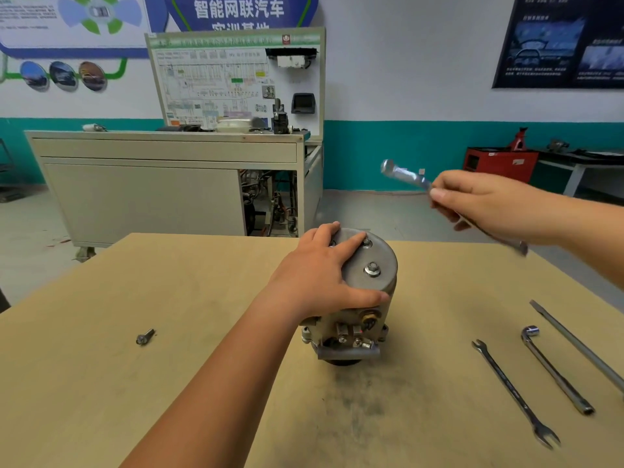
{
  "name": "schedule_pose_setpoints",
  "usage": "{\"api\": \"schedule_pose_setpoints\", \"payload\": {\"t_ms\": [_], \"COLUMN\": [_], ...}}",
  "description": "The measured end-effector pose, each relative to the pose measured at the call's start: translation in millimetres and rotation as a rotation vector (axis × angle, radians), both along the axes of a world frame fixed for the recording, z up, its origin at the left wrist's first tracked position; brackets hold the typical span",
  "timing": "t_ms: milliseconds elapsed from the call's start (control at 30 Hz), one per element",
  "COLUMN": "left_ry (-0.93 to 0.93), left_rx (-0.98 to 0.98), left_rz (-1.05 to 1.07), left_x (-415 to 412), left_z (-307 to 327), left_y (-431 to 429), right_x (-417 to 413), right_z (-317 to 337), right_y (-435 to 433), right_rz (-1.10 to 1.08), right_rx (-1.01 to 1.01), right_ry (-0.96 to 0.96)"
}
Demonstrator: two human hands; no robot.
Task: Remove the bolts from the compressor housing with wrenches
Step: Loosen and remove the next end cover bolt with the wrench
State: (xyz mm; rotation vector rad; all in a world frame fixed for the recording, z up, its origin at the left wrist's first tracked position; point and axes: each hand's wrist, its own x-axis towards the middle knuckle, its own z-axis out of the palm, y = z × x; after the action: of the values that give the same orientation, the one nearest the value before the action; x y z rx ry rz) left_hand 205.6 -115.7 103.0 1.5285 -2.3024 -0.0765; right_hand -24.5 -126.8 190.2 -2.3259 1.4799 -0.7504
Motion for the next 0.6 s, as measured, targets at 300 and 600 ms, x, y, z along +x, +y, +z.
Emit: {"api": "schedule_pose_setpoints", "payload": {"t_ms": [300,600], "left_ry": [0.0,-0.012], "left_rx": [0.011,-0.012], "left_rz": [0.003,-0.012], "left_x": [-2.4,-2.5], "left_z": [1.5,1.8], "left_y": [0.7,0.3], "right_x": [54.9,67.2], "right_z": [-38.9,-46.6], "right_y": [69.7,75.1], "right_rz": [0.113,0.13], "right_rx": [0.865,0.883], "right_ry": [-0.678,-0.707]}}
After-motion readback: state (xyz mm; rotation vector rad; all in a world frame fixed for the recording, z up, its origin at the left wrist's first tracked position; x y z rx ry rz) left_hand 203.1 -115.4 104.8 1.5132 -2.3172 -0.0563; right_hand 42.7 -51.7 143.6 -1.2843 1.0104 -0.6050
